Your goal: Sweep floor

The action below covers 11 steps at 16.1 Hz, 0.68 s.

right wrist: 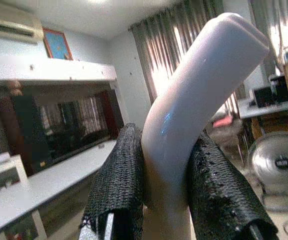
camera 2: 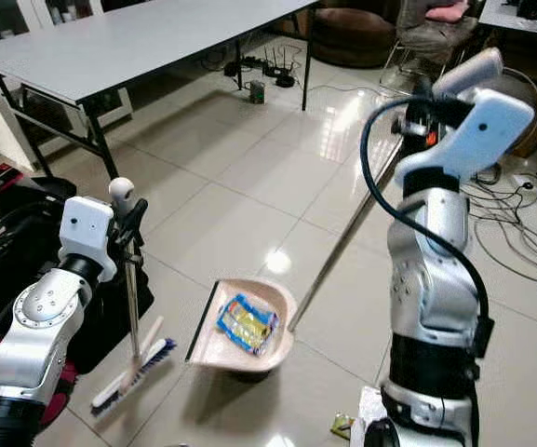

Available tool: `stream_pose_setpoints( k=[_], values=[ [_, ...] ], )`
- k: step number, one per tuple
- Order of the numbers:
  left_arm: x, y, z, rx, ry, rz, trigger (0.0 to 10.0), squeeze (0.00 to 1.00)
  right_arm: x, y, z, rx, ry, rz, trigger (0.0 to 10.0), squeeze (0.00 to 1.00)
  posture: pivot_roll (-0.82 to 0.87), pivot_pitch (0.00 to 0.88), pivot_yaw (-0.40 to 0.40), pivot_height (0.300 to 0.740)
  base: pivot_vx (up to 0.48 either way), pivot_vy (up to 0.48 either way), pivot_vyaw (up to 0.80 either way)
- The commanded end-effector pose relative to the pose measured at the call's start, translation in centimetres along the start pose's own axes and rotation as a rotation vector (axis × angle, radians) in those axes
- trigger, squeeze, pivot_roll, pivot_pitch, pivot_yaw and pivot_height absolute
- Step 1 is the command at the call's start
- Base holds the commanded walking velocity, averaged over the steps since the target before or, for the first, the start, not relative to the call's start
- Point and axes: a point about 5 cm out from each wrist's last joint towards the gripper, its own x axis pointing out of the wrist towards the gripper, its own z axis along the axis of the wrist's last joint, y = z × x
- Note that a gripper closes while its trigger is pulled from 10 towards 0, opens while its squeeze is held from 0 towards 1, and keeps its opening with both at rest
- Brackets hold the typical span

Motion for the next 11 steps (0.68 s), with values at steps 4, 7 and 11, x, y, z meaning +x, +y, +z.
stream_pose_setpoints(
  k=[4,7,11],
  values=[
    [0.0,0.4,1.2,0.03,-0.044,0.009,10.0,0.0,1.2,1.2,0.8,-0.113,-0.162,0.094,10.0,0.0,0.03,0.0,0.018,0.74,0.0,0.0,0.0],
    [0.0,0.4,1.2,0.032,-0.046,0.012,10.0,0.0,1.6,3.3,-0.5,-0.18,-0.193,0.228,10.0,0.0,0.04,0.0,0.013,0.74,0.0,0.0,0.0],
    [-0.1,0.5,1.3,0.033,-0.055,0.024,10.0,0.0,1.2,5.9,-2.0,-0.202,-0.228,0.338,10.0,0.0,0.05,0.0,0.002,0.74,0.0,0.0,0.0]
  ],
)
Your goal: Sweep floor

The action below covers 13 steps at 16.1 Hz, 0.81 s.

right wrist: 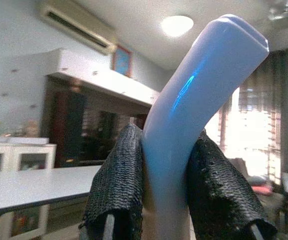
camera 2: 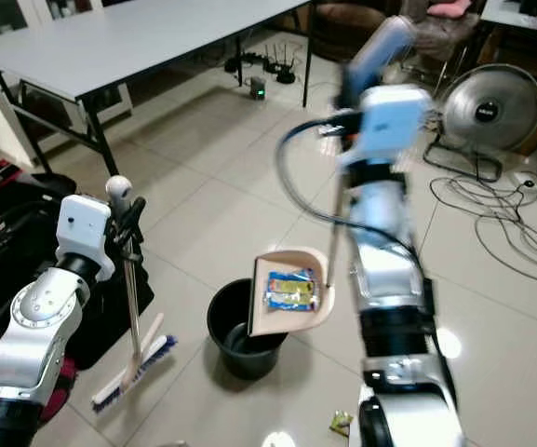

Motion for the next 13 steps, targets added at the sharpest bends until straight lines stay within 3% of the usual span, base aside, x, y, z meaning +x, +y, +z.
stream_pose_setpoints(
  k=[1,3,5,13],
  values=[
    [-0.1,0.4,1.1,0.028,-0.045,0.02,10.0,0.0,0.9,1.6,1.1,-0.011,-0.098,0.07,10.0,0.0,0.06,0.0,-0.002,0.74,0.0,0.0,0.0],
    [-0.3,0.6,1.1,0.031,-0.048,0.03,10.0,0.0,0.7,4.7,0.6,-0.002,-0.129,0.187,10.0,0.0,0.06,0.0,-0.009,0.74,0.0,0.0,0.0],
    [-0.4,0.7,1.1,0.033,-0.048,0.036,10.0,0.0,0.2,6.7,0.4,-0.002,-0.139,0.274,10.0,0.0,0.07,0.0,-0.014,0.74,0.0,0.0,0.0],
    [-0.6,0.5,1.1,0.033,-0.05,0.043,10.0,0.0,-2.6,12.7,-0.1,-0.041,-0.228,0.542,10.0,0.0,0.07,0.0,-0.022,0.74,0.0,0.0,0.0]
  ],
)
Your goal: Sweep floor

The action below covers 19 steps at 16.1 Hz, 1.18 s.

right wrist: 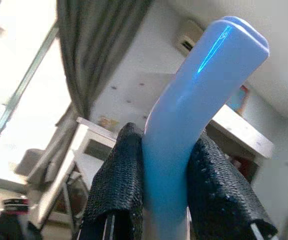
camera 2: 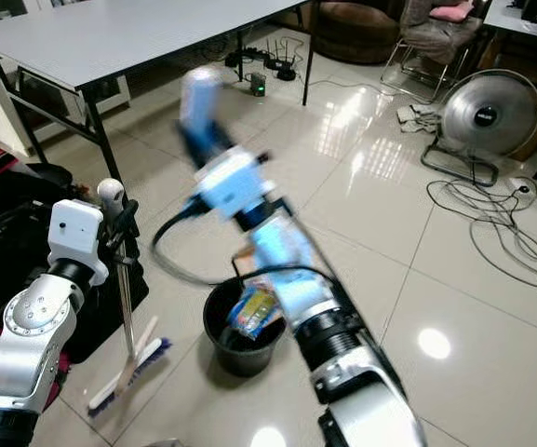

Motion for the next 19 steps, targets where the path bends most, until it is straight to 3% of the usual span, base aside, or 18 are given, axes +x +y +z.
stream_pose_setpoints(
  k=[1,5,6,7,9,10,11,12,13,14,16,18,19],
  values=[
    [0.2,0.2,1.4,0.029,-0.058,0.015,10.0,0.0,0.6,0.5,1.0,-0.035,-0.077,0.045,10.0,0.0,0.07,0.0,-0.023,0.74,0.0,0.0,0.0],
    [0.2,-0.1,1.2,0.025,-0.048,0.003,10.0,0.0,0.9,0.8,1.3,-0.066,-0.107,0.082,10.0,0.0,0.07,0.0,-0.026,0.74,0.0,0.0,0.0],
    [0.2,-0.3,0.9,0.024,-0.028,-0.006,10.0,0.0,1.3,-0.2,1.6,-0.061,-0.103,0.038,10.0,0.0,0.06,0.0,-0.03,0.74,0.0,0.0,0.0],
    [0.3,-0.7,0.6,0.026,-0.011,-0.021,10.0,0.0,1.9,-2.6,2.3,-0.027,-0.096,-0.088,10.0,0.0,0.06,0.0,-0.034,0.74,0.0,0.0,0.0],
    [0.3,-1.2,0.5,0.029,-0.008,-0.033,10.0,0.0,2.2,-5.9,3.4,0.008,-0.099,-0.246,10.0,0.0,0.05,0.0,-0.029,0.74,0.0,0.0,0.0],
    [0.3,-1.5,0.4,0.023,-0.003,-0.049,10.0,0.0,2.0,-8.3,4.2,-0.022,-0.101,-0.322,10.0,0.0,0.04,0.0,-0.028,0.74,0.0,0.0,0.0],
    [0.0,-2.3,0.0,0.013,0.013,-0.088,10.0,0.0,0.3,-13.2,6.0,-0.139,-0.075,-0.452,10.0,0.0,0.02,0.0,-0.023,0.74,0.0,0.0,0.0],
    [-0.2,-2.7,-0.3,0.007,0.022,-0.107,10.0,0.0,-1.4,-15.7,6.9,-0.222,-0.04,-0.512,10.0,0.0,0.01,0.0,-0.022,0.74,0.0,0.0,0.0],
    [-0.2,-2.9,-0.4,0.005,0.029,-0.116,10.0,0.0,-3.4,-17.2,6.8,-0.262,0.059,-0.549,10.0,0.0,0.01,0.0,-0.022,0.74,0.0,0.0,0.0],
    [-0.2,-3.0,-0.5,0.005,0.032,-0.123,10.0,0.0,-4.5,-17.7,6.6,-0.276,0.117,-0.568,10.0,0.0,0.01,0.0,-0.02,0.74,0.0,0.0,0.0],
    [-0.3,-3.2,-0.6,0.0,0.035,-0.137,10.0,0.0,-8.2,-18.3,5.2,-0.274,0.3,-0.639,10.0,0.0,0.0,0.0,-0.02,0.74,0.0,0.0,0.0],
    [-0.3,-3.4,-0.7,-0.002,0.037,-0.141,10.0,0.0,-12.9,-17.2,2.8,-0.219,0.549,-0.729,10.0,0.0,0.0,0.0,-0.021,0.74,0.0,0.0,0.0],
    [-0.4,-3.5,-0.8,-0.003,0.037,-0.142,10.0,0.0,-14.4,-16.7,2.2,-0.199,0.634,-0.779,10.0,0.0,-0.01,0.0,-0.018,0.74,0.0,0.0,0.0]
  ],
)
